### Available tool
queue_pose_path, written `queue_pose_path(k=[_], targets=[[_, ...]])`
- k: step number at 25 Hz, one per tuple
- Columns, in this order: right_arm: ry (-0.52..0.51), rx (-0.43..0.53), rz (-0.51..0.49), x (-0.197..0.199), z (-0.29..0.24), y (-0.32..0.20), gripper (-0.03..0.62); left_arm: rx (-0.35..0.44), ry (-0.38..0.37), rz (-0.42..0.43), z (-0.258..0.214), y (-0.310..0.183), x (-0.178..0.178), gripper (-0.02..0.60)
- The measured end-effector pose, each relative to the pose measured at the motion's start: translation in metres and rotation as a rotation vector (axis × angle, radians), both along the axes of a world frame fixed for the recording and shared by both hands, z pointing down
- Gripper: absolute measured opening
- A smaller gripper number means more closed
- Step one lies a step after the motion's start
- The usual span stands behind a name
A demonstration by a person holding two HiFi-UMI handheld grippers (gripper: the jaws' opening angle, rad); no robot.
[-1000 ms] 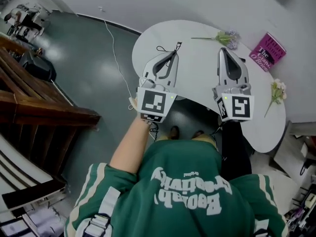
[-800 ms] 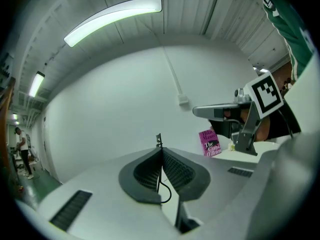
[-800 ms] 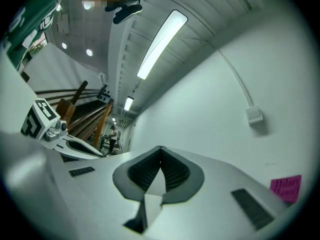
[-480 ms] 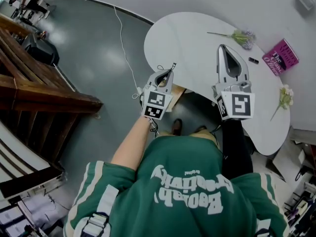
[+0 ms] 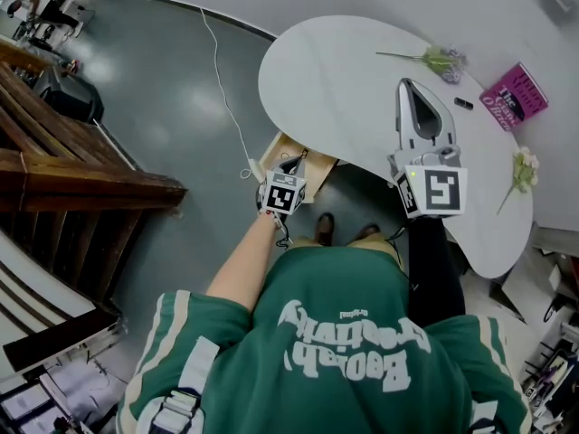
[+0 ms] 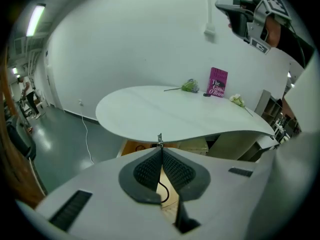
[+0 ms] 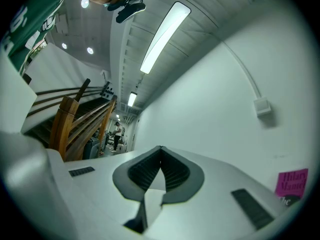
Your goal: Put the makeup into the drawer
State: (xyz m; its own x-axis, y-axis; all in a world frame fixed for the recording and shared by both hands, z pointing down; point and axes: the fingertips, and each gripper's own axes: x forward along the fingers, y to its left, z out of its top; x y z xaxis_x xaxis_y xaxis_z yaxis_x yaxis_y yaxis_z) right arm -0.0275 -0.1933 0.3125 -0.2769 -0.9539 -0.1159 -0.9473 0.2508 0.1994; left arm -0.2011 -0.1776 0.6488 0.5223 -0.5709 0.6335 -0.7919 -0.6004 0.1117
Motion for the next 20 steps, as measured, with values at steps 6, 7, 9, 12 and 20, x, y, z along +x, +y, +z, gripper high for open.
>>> queue_pose_path(k=[6, 7, 9, 12, 20], targets=[[-0.003, -0.005, 0.015, 0.009, 0.003, -0.002, 0.008, -0.065, 0.007, -0.003, 0.018, 0.008, -0.001, 0.021], [-0.002, -0.006, 0.015, 0.009, 0.003, -0.002, 0.009, -0.063, 0.021, -0.001, 0.018, 0.008, 0.000, 0.023], [-0.001, -0.007, 0.014, 0.009, 0.004, -0.003, 0.008, -0.054, 0.032, -0.004, 0.017, 0.008, 0.001, 0.093], [0.001, -0.008, 0.013, 0.009, 0.005, -0.003, 0.008, -0.057, 0.030, -0.005, 0.019, 0.008, 0.002, 0.170], [-0.002, -0.010, 0.024, 0.016, 0.006, -0.003, 0.008, -0.045, 0.036, 0.005, 0.016, 0.005, 0.007, 0.170]])
